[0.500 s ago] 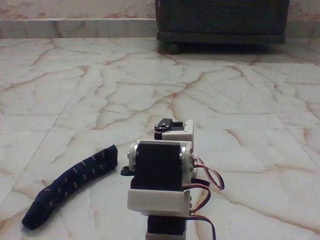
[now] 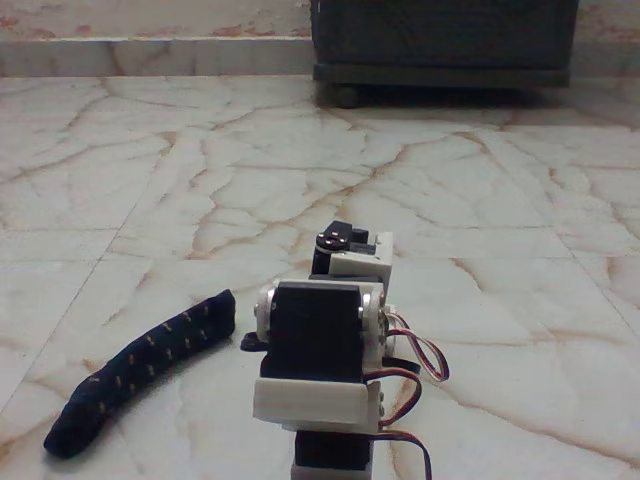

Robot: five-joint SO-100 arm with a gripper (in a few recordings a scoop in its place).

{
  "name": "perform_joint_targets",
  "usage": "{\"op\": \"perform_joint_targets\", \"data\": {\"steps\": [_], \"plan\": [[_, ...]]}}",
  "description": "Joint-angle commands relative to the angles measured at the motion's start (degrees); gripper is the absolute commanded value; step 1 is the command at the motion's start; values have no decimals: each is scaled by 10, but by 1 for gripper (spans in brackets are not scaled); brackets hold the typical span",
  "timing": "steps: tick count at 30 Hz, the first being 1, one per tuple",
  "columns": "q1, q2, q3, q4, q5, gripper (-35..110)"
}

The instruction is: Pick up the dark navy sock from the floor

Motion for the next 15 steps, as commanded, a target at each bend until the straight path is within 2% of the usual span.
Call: {"op": "perform_joint_targets", "data": {"steps": [1, 5, 8, 15], "plan": [[-2, 6, -1, -20, 11, 0], [-33, -49, -71, -10, 69, 0], [-45, -126, -175, 51, 92, 0], [-74, -221, -350, 267, 166, 0]]}}
